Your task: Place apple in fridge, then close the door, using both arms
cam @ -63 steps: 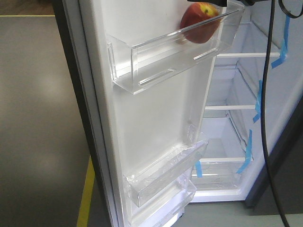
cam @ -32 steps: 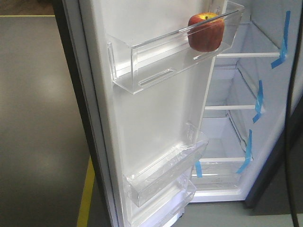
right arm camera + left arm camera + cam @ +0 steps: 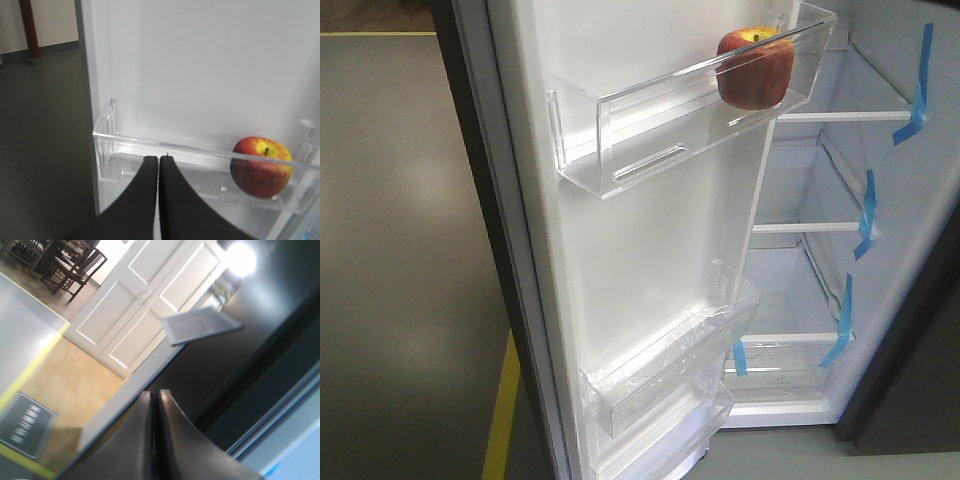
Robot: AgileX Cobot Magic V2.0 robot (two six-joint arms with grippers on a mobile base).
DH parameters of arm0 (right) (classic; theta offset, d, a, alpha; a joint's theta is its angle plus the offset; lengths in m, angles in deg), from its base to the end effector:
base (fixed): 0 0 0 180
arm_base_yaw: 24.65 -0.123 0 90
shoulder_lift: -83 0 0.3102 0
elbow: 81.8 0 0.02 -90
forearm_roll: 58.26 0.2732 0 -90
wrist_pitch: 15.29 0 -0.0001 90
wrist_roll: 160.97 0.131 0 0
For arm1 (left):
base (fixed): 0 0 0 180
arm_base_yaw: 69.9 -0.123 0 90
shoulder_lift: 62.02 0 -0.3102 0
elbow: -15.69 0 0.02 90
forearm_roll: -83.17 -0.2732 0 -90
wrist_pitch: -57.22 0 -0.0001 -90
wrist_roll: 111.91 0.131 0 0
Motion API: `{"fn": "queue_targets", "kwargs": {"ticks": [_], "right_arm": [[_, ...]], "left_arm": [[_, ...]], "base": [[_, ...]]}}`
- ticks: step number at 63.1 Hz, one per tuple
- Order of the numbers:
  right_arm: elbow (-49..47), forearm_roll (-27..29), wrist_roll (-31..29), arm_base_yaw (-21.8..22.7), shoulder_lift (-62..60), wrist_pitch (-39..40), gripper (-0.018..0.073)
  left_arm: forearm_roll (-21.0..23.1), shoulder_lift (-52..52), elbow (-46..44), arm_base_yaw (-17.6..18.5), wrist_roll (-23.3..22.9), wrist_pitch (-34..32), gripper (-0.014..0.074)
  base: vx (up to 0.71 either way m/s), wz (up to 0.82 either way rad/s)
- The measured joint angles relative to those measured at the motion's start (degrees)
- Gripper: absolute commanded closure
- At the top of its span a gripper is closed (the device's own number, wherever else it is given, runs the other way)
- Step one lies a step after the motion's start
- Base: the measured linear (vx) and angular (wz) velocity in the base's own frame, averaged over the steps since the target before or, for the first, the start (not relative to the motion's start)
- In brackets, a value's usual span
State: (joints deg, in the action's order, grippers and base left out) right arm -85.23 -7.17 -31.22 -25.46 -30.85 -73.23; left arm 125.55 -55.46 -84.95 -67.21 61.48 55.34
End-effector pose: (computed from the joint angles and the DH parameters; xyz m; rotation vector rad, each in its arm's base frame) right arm 0.2007 0.0893 0.5195 -0.7500 1.6676 0.4771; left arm 0.0933 -0.0016 0.2102 -0.6129 1.3869 -0.7119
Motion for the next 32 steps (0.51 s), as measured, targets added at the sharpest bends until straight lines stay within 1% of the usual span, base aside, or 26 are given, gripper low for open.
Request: {"fn": "queue_targets", "kwargs": {"ticks": [6,10,13,19,25,29,32], "right_arm": [[11.8,-0.8,-0.4,0.0,-10.4,6.1,0.0564],[18.9,-1.5,-0.5,0.0,-16.6,9.6,0.0564],[24.7,-1.9,-0.3,0.0,-21.2,11.8,0.0564],[32.9,-3.0,1.0,0.0,-29.5,14.5,0.0564],[40.4,-4.3,4.2,0.0,-37.1,14.8,0.0564],[45.1,-4.6,7.1,0.0,-42.4,14.8,0.0564],[48.2,-4.9,9.7,0.0,-46.0,14.8,0.0564]], "left_arm": [[9.0,0.0,0.0,0.0,-0.1,-1.0,0.0603],[14.0,0.0,0.0,0.0,-0.1,-1.4,0.0603],[17.3,0.0,0.0,0.0,-0.1,-1.5,0.0603],[23.4,0.0,0.0,0.0,-0.1,-2.1,0.0603],[29.4,0.0,0.0,0.0,-0.1,-2.0,0.0603],[33.7,0.0,0.0,0.0,-0.1,-1.7,0.0603],[36.0,0.0,0.0,0.0,-0.1,-0.9,0.0603]], "base": [[0.0,0.0],[0.0,0.0],[0.0,0.0],[0.0,0.0],[0.0,0.0],[0.0,0.0],[0.0,0.0]]}}
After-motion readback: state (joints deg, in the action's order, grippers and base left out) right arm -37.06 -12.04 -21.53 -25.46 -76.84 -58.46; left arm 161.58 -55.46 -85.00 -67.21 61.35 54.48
